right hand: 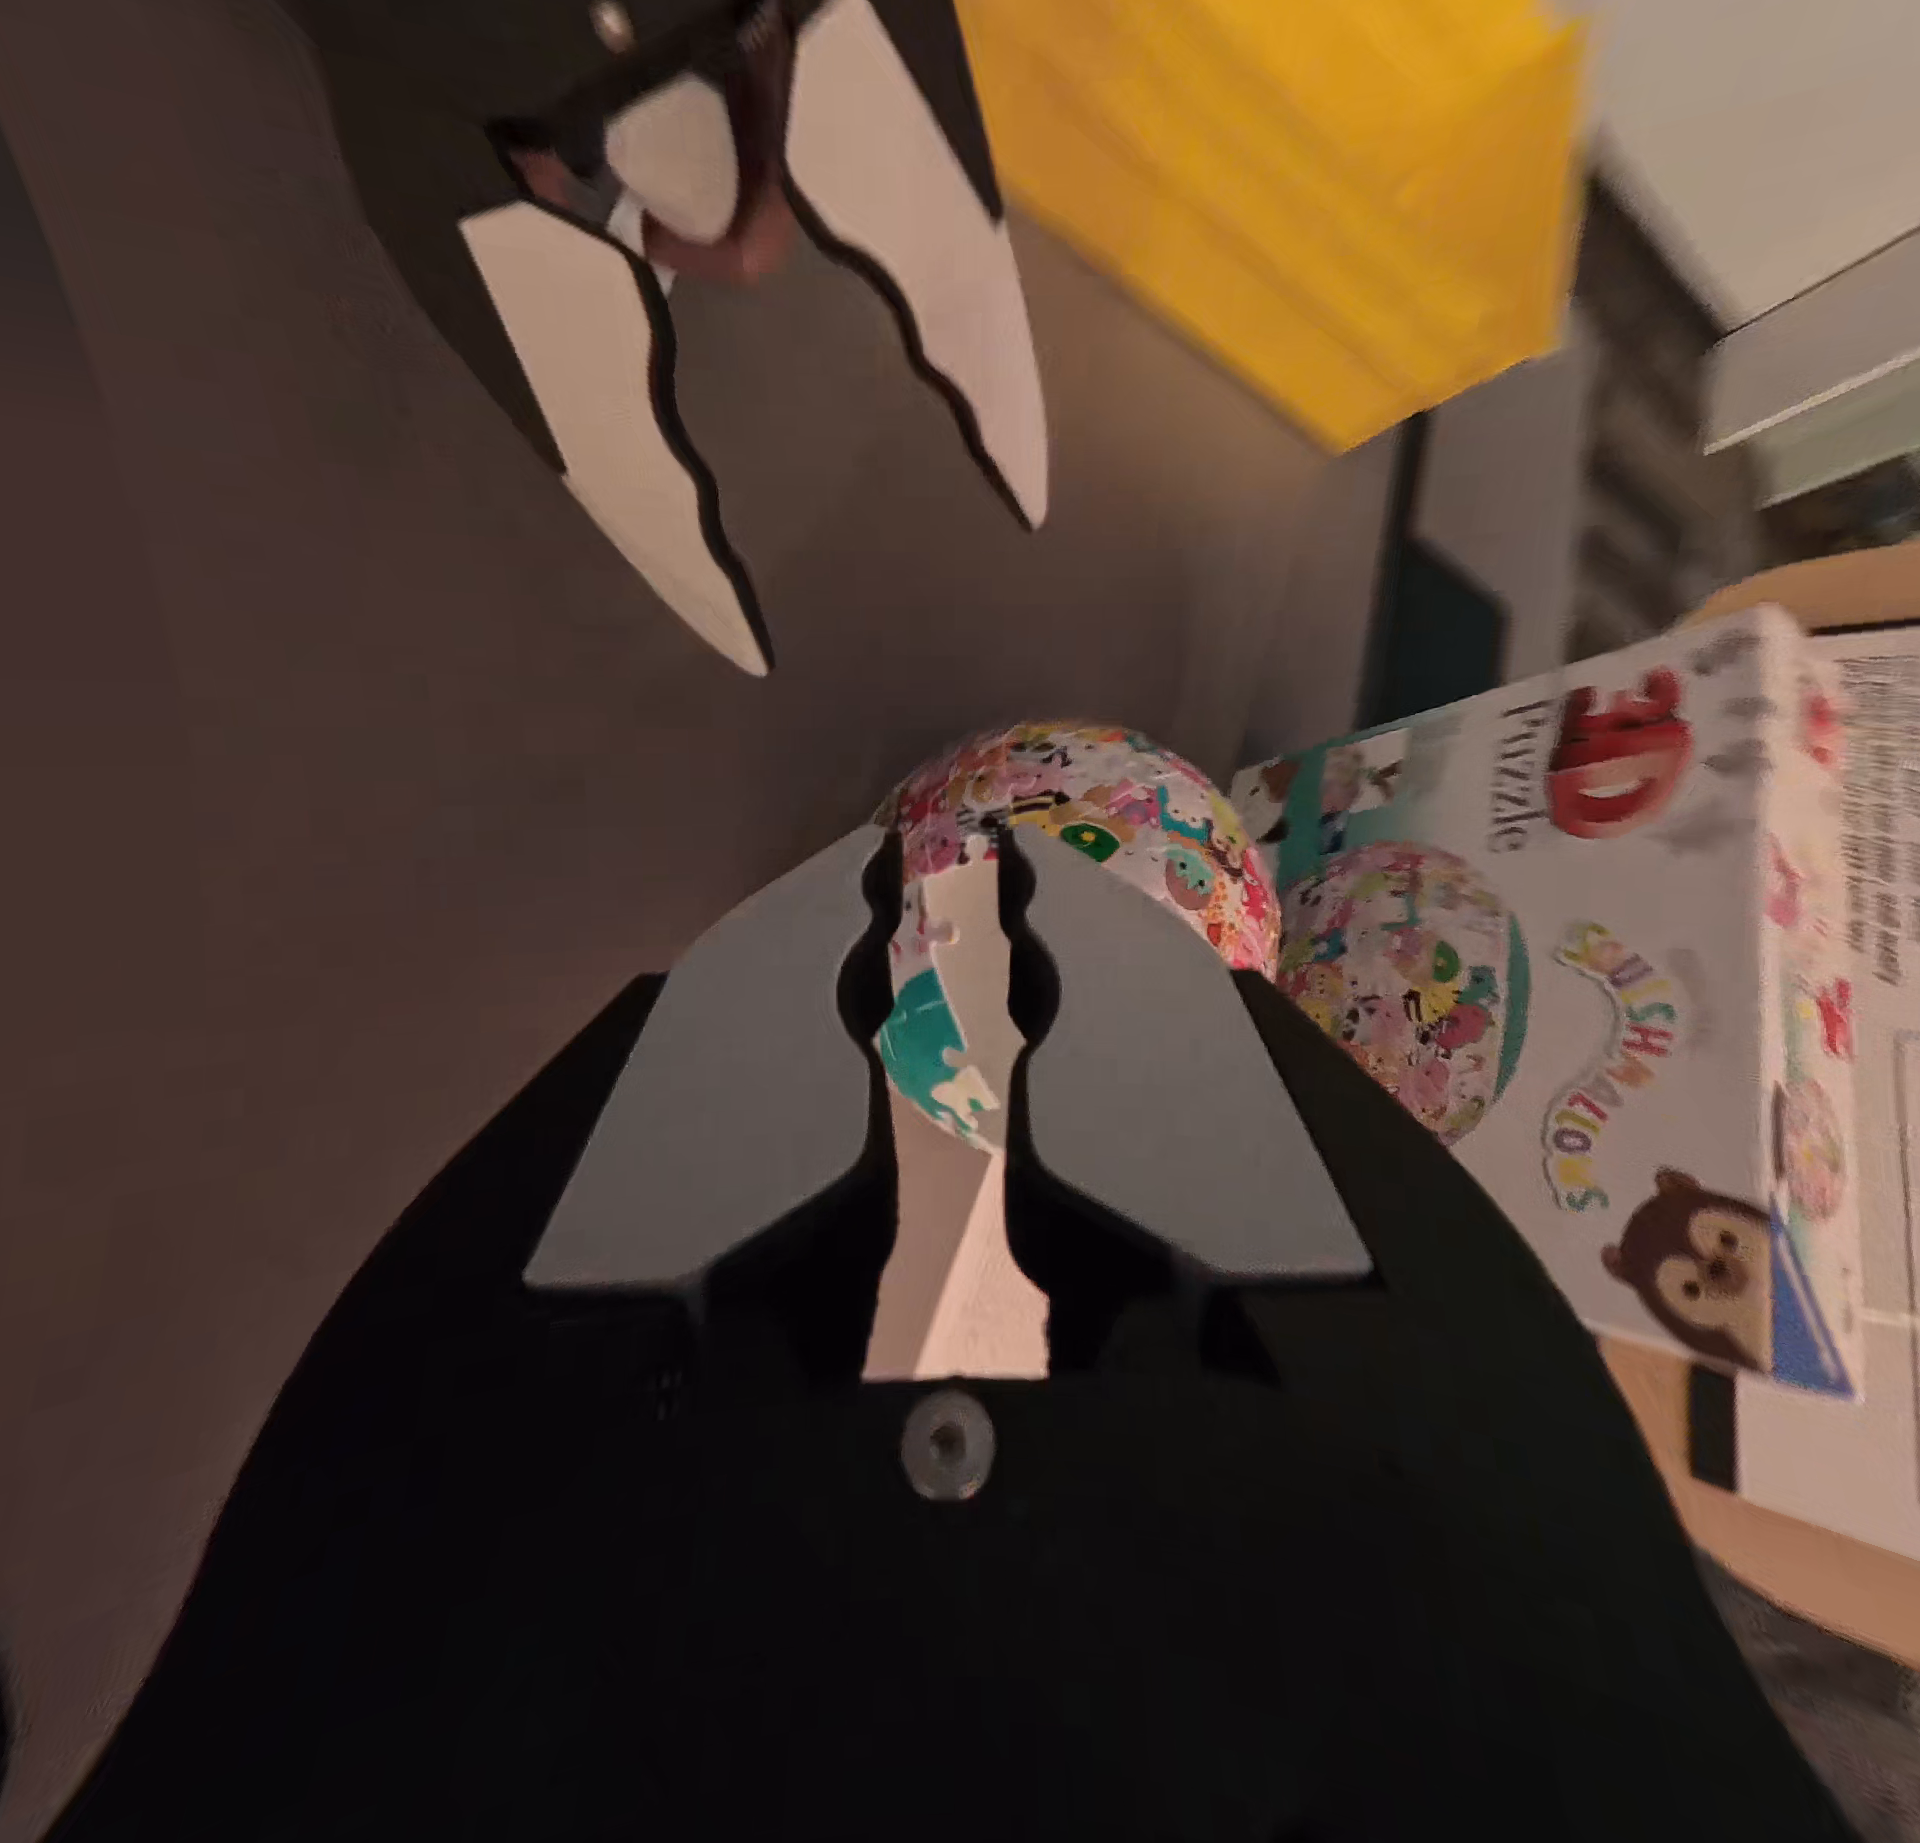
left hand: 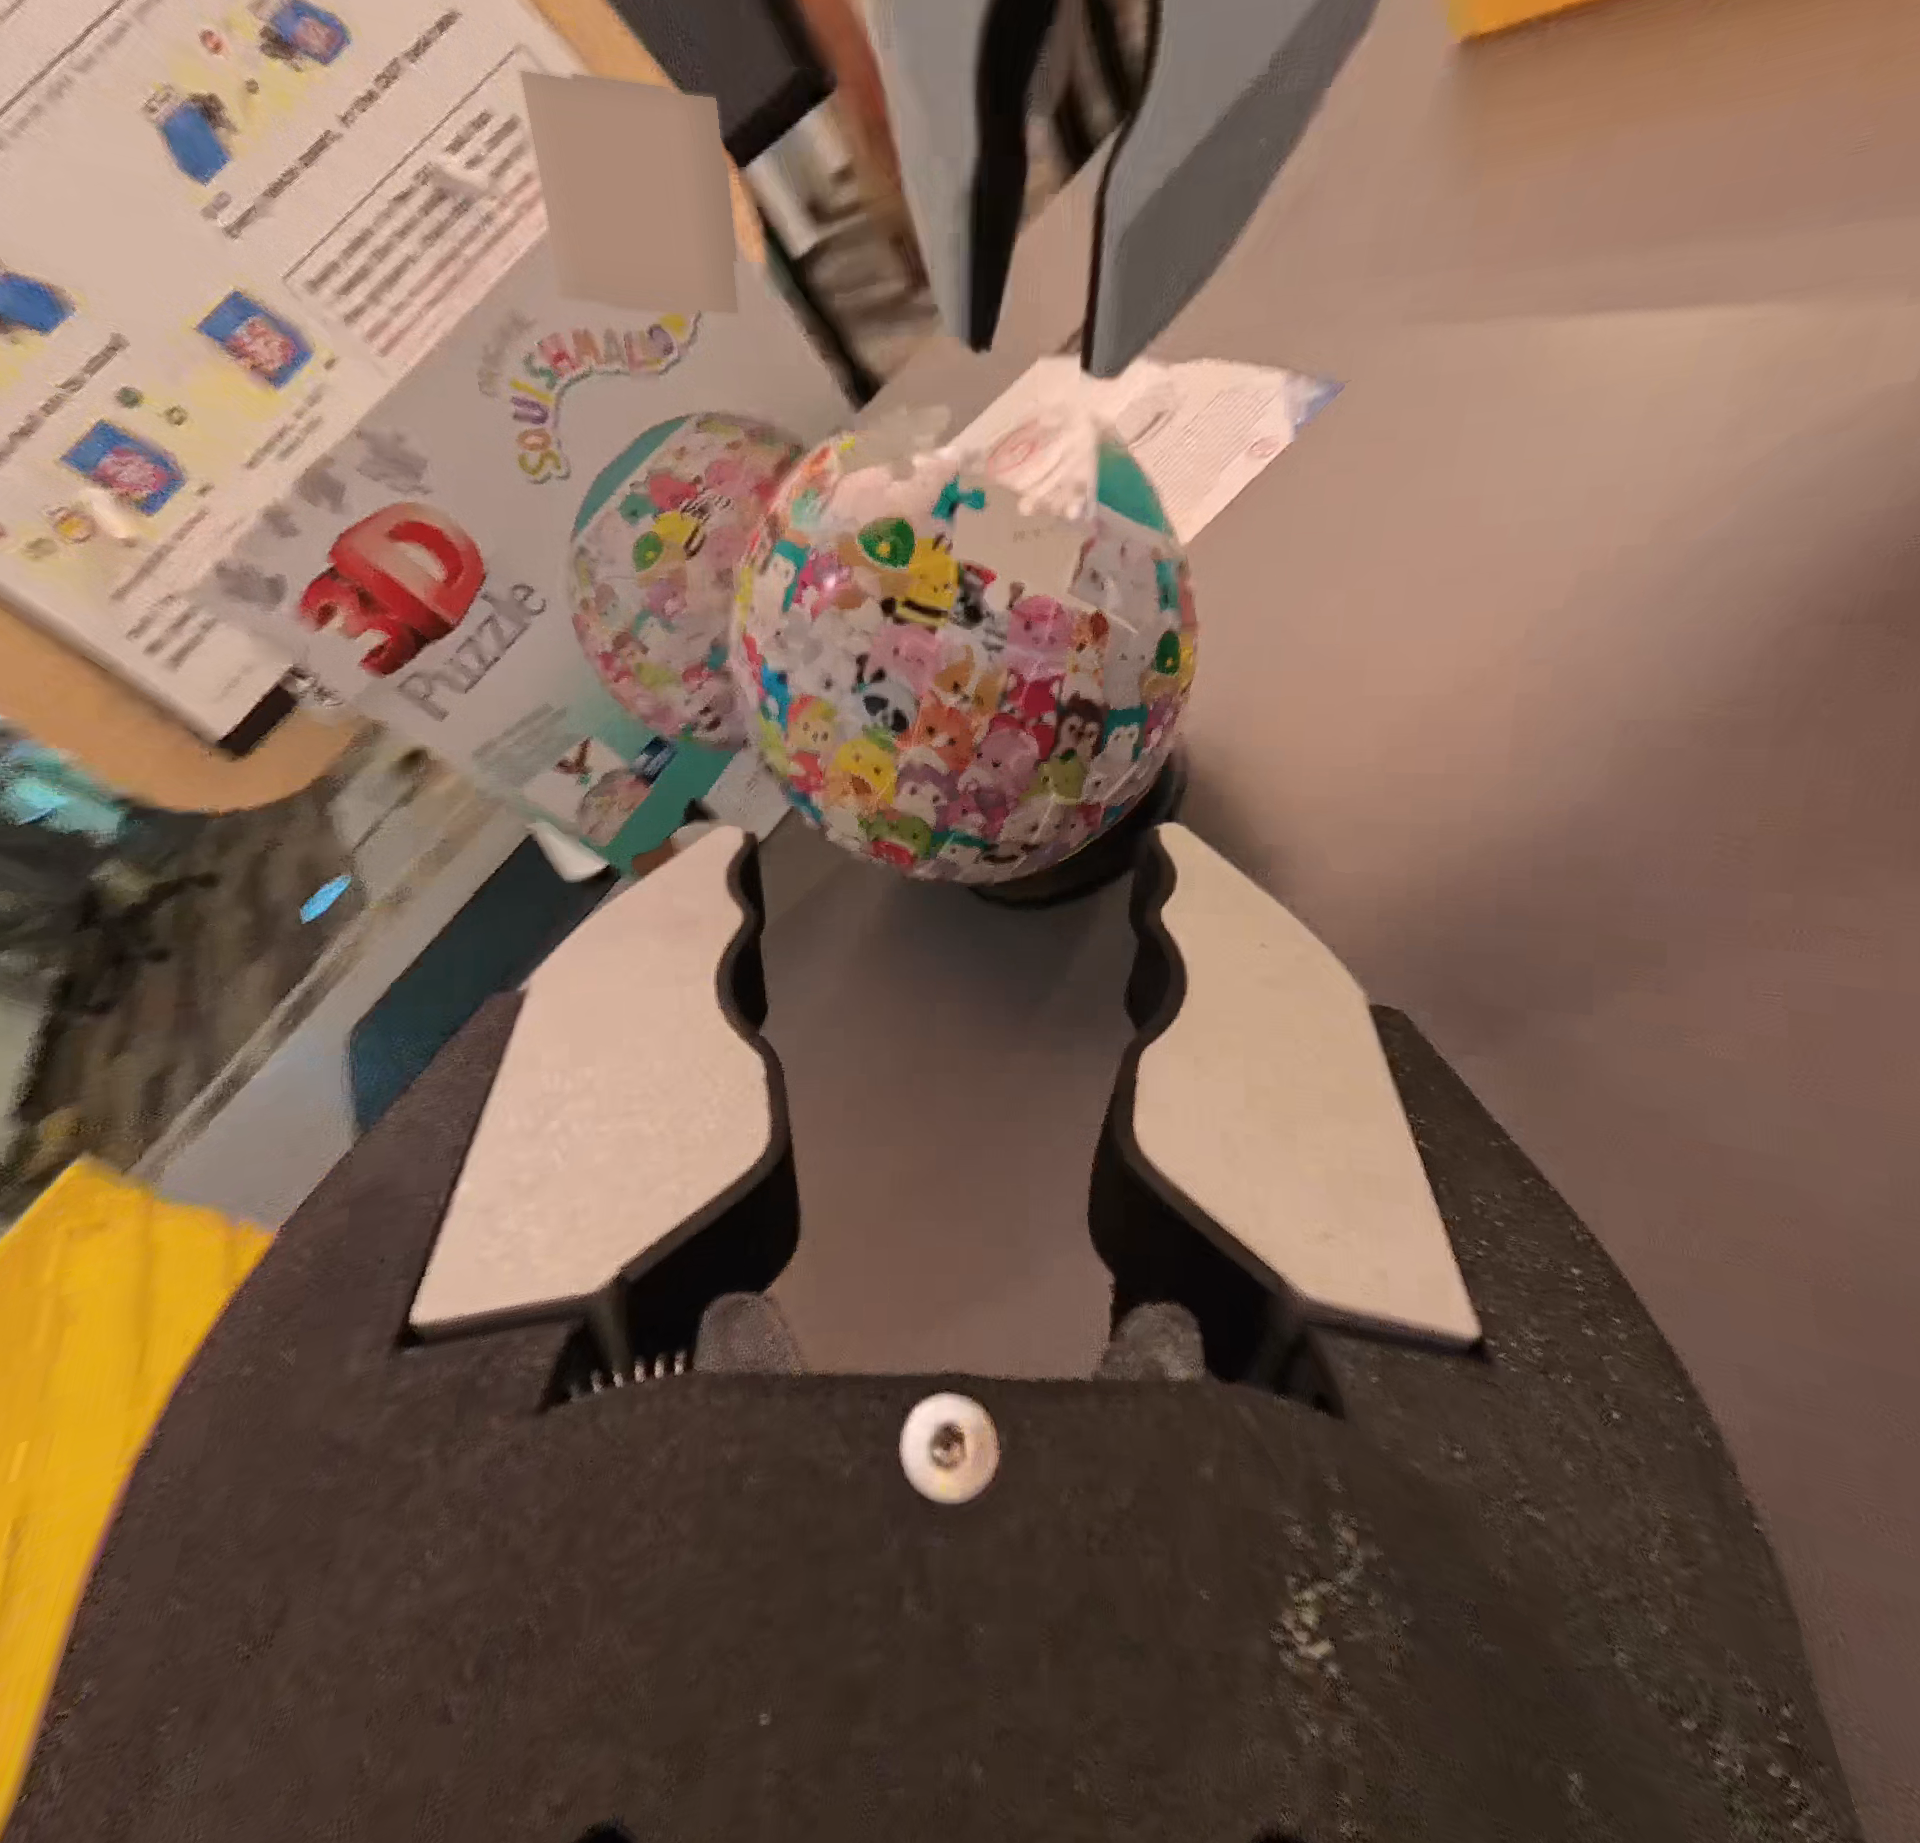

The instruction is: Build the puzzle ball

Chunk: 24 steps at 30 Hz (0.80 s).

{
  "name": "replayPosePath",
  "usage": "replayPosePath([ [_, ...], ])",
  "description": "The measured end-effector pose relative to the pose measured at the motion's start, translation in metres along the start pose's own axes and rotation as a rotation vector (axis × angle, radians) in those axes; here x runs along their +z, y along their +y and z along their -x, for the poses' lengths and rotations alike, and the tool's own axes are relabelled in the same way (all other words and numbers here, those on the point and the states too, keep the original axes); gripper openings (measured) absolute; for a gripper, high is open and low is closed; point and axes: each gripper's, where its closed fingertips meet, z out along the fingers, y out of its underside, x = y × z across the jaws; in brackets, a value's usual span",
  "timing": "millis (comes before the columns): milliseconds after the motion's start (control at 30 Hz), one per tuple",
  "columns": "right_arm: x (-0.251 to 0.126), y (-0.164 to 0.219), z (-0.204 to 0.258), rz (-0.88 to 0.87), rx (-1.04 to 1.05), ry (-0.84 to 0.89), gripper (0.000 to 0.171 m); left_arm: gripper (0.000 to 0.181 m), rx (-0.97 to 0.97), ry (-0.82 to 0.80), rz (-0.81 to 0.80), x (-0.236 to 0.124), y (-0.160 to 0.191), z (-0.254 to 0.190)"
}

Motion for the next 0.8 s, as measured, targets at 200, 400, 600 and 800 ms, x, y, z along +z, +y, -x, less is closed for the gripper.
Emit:
replayPosePath([
  [200, 0.0, 0.02, 0.031, -0.186, 0.065, 0.216, 0.014, 0.074, -0.143, 0.297, -0.075, 0.003, -0.02, 0.004],
  [400, 0.01, 0.031, 0.045, -0.212, 0.163, 0.263, 0.001, 0.048, -0.002, 0.489, -0.049, -0.003, -0.042, -0.015],
  [600, 0.013, 0.034, 0.024, -0.234, 0.17, 0.49, 0.001, 0.05, -0.058, 0.518, 0.003, 0.018, -0.044, 0.033],
  [800, 0.02, 0.041, 0.021, -0.179, 0.114, 0.575, 0.001, 0.068, -0.101, 0.669, 0.131, 0.04, -0.007, 0.042],
])
